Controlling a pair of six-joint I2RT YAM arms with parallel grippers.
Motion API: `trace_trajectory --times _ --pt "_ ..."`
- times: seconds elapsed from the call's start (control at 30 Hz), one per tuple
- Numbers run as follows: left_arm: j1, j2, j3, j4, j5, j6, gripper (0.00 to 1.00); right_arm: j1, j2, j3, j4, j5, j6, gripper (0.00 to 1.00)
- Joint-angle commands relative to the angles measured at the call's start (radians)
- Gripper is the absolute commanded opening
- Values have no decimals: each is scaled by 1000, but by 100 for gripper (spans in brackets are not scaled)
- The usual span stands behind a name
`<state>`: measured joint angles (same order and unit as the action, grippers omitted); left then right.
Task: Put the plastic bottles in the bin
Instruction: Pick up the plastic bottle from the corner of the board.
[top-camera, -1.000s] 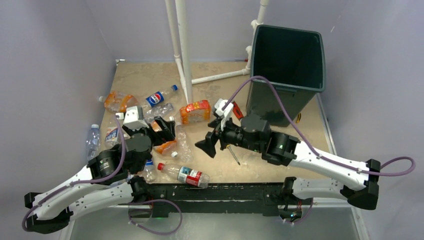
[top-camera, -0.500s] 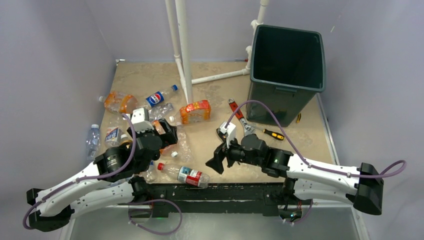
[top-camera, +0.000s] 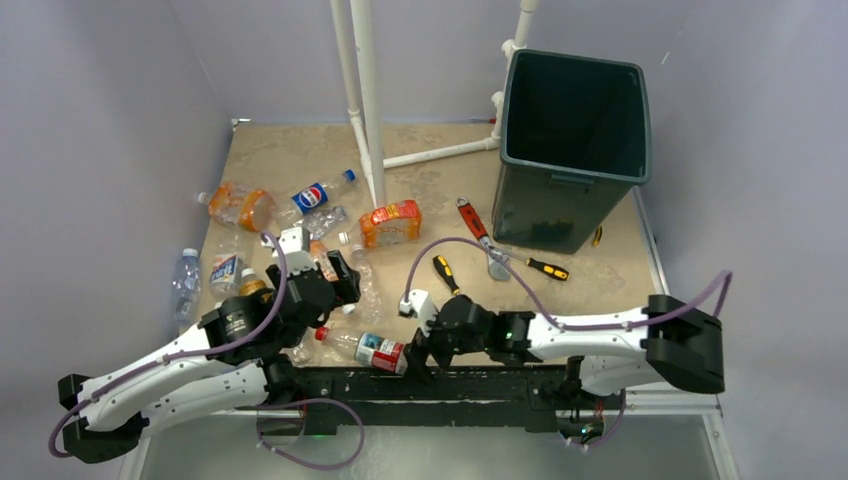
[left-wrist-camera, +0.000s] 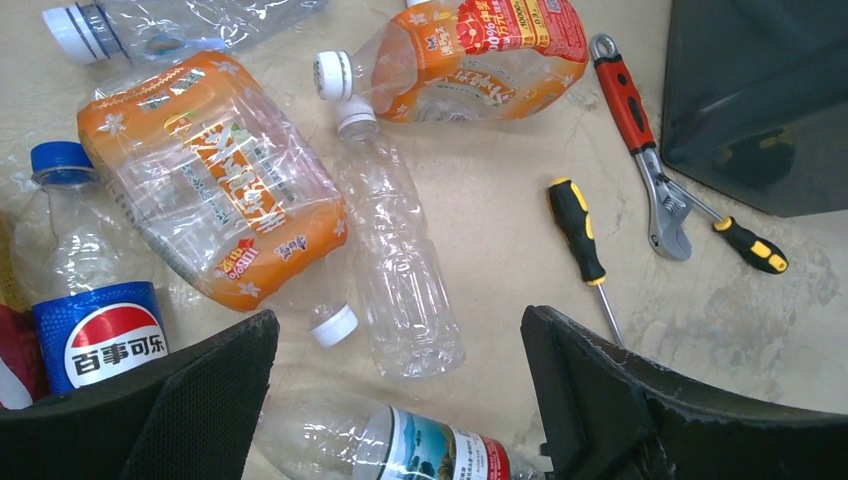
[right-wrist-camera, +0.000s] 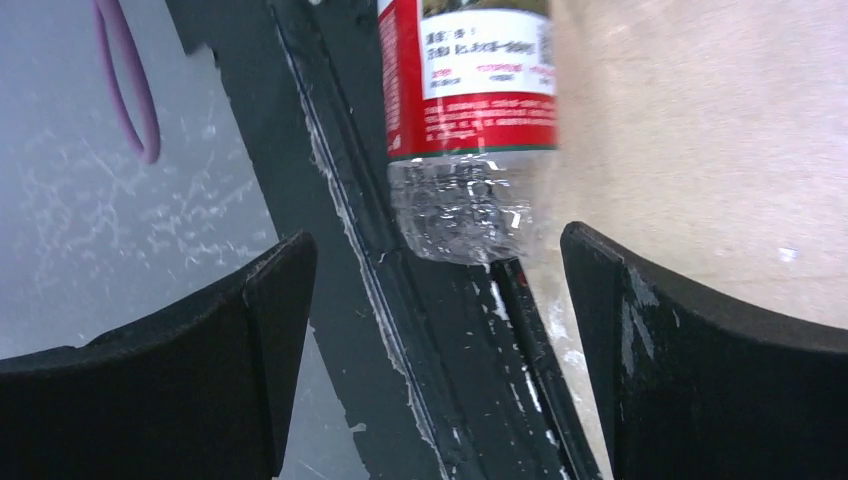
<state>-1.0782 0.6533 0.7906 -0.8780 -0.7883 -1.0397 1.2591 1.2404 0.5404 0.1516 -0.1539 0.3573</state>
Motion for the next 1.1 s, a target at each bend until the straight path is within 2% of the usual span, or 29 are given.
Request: trace_trajectory --times 0.0,0.53,0.67,0.8,1.07 --pt "3 -35 -5 6 21 -23 91 56 93 92 29 3 -61 93" --pt "3 -116 -14 -29 20 -43 91 144 306 196 13 267 -38 92" --pt "3 -110 -12 -25 19 -40 91 148 318 193 14 285 -30 83" --pt "3 -109 -3 -21 21 -36 91 165 272 178 10 237 -59 74" --pt "3 -98 135 35 18 45 91 194 84 215 -160 125 -116 49"
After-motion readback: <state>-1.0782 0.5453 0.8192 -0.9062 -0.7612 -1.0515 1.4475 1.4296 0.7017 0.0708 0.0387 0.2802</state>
